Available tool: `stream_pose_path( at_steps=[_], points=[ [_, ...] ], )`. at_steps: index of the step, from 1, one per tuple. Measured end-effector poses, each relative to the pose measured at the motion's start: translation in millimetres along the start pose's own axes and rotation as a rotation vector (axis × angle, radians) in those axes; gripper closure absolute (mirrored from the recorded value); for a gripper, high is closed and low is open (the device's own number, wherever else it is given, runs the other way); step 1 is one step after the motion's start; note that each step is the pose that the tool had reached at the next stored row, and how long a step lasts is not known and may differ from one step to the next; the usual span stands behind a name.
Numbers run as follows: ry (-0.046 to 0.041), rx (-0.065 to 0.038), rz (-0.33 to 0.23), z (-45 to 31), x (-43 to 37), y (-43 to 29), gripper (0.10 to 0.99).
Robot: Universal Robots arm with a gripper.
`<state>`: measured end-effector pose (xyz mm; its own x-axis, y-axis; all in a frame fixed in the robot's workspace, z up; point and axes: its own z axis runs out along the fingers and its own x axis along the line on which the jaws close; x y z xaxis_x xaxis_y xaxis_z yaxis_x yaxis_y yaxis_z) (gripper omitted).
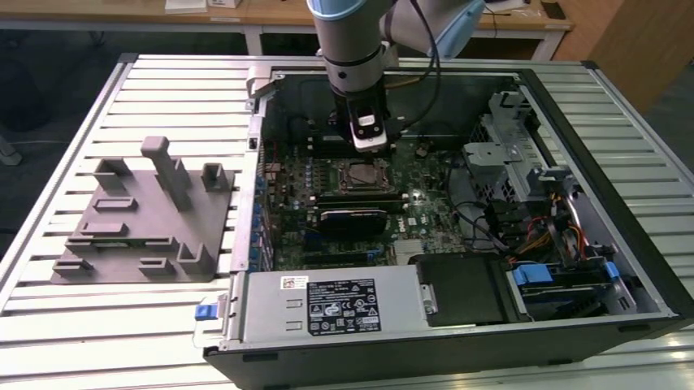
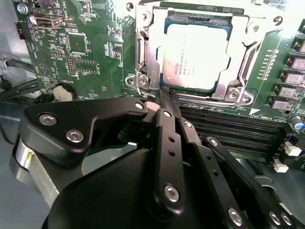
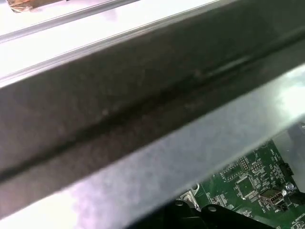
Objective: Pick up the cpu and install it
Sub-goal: 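Install the first cpu locking lever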
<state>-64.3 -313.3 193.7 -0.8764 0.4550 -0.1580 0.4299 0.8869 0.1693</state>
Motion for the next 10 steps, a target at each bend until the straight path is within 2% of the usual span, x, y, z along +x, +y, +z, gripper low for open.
stream_pose_path(
  at_steps=[10],
  points=[
    [-0.0003,0.000,0.000,-3.0,-0.5,0.6,0.980]
  ],
)
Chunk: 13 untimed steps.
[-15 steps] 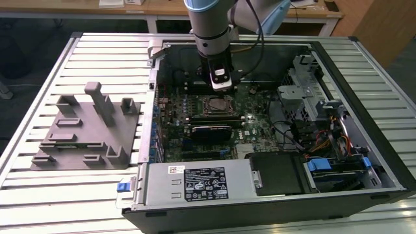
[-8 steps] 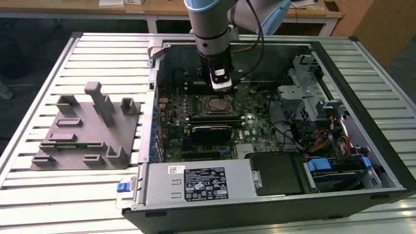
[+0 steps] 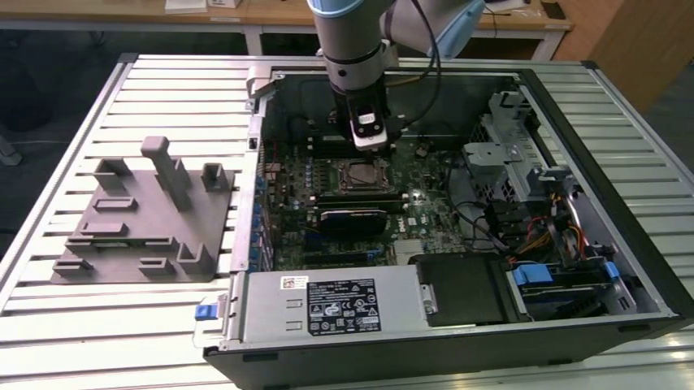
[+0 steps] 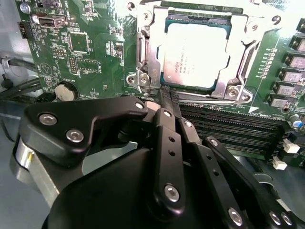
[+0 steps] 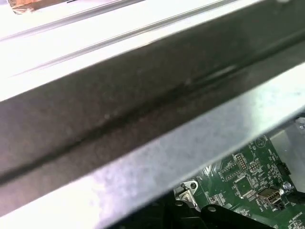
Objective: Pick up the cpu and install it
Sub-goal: 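Install the first cpu locking lever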
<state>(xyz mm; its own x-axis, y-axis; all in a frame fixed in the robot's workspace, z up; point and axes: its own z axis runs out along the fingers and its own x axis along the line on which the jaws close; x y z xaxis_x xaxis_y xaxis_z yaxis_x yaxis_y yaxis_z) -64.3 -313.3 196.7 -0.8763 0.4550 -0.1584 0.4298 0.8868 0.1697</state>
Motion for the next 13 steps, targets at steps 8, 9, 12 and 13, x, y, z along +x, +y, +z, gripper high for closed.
stream_pose_path(
  at_steps=[8,9,12,13],
  points=[
    [-0.0006,0.000,0.000,-3.5,-0.5,0.5,0.980],
    [-0.0006,0.000,0.000,-5.2,-0.8,0.9,0.980],
    [-0.0006,0.000,0.000,-7.9,-1.3,1.4,0.980],
    [-0.0004,-0.001,0.000,-7.9,-1.3,1.4,0.980]
  ],
)
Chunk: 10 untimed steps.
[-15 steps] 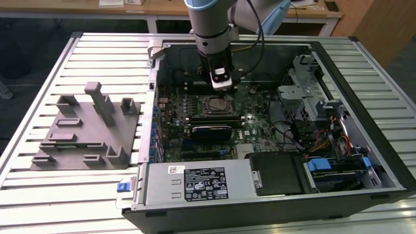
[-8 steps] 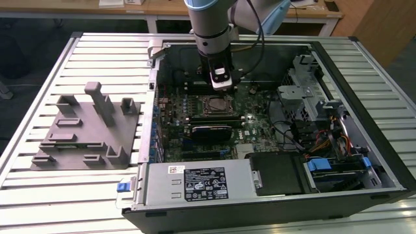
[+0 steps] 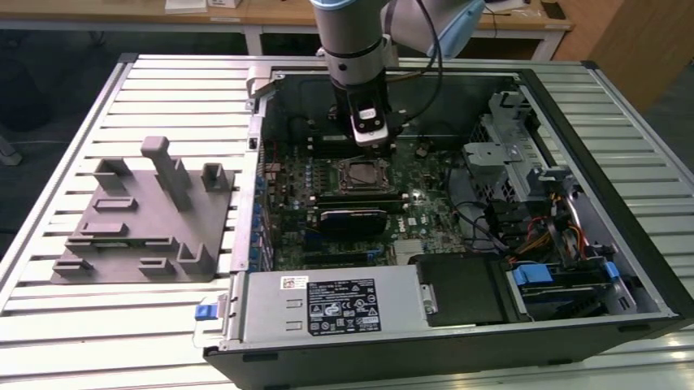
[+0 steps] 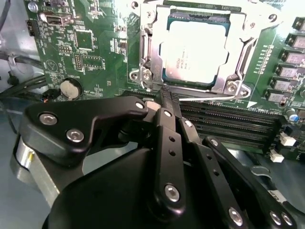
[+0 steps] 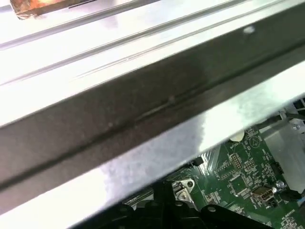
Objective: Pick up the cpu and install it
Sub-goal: 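Install the first cpu locking lever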
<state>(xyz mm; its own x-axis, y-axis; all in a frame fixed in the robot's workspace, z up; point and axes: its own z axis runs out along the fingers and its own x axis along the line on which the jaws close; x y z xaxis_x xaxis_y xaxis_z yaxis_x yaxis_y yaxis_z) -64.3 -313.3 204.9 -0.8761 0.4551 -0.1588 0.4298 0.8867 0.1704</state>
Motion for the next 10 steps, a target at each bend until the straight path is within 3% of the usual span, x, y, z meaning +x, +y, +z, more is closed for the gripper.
stream_pose_path(
  at_steps=[10],
  points=[
    [0.0071,-0.013,-0.004,2.3,0.6,-0.1,0.980]
  ],
)
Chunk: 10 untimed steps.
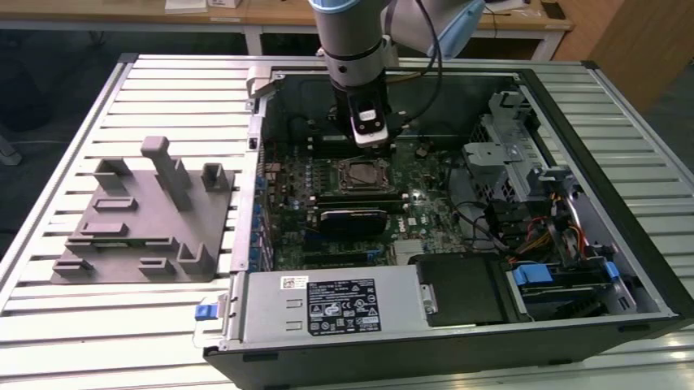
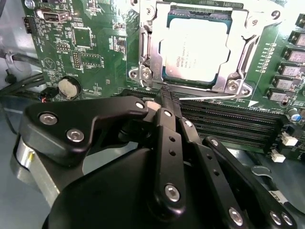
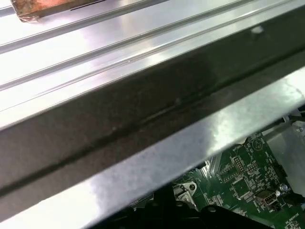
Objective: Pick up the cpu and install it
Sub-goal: 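Install the first cpu locking lever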
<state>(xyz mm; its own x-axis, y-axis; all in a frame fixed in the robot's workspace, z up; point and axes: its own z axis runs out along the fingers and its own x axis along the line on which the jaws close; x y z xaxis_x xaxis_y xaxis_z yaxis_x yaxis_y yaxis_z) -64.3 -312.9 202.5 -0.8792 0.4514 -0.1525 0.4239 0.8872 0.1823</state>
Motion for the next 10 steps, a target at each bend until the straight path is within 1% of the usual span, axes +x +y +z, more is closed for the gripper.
stream_pose_path(
  at_steps=[1,3,10],
  points=[
    [0.0014,-0.002,-0.003,0.2,0.0,-0.1,0.980],
    [0.0058,-0.009,-0.010,0.7,0.1,-0.2,0.980],
    [0.0081,-0.012,-0.019,1.1,0.2,-0.2,0.980]
  ],
)
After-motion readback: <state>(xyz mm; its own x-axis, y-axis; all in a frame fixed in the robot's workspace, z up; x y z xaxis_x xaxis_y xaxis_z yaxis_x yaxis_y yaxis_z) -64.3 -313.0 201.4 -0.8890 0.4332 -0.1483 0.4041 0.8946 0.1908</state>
